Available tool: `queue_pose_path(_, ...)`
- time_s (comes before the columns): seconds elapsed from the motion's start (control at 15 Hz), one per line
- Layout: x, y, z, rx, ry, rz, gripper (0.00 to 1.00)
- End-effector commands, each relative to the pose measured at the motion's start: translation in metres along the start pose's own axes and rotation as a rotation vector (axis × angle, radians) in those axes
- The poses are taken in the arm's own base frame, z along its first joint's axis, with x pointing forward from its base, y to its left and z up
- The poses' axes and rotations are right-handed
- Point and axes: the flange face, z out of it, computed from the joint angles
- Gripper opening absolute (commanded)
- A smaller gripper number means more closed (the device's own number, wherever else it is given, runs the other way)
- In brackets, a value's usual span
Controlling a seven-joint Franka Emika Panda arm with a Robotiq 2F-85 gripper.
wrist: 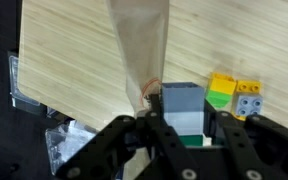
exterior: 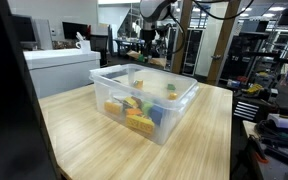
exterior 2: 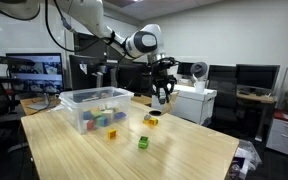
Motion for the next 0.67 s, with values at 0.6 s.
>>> queue_pose_path(0.6,-0.029,-0.223,-0.130,0.125,0.216,-0.589,0.13)
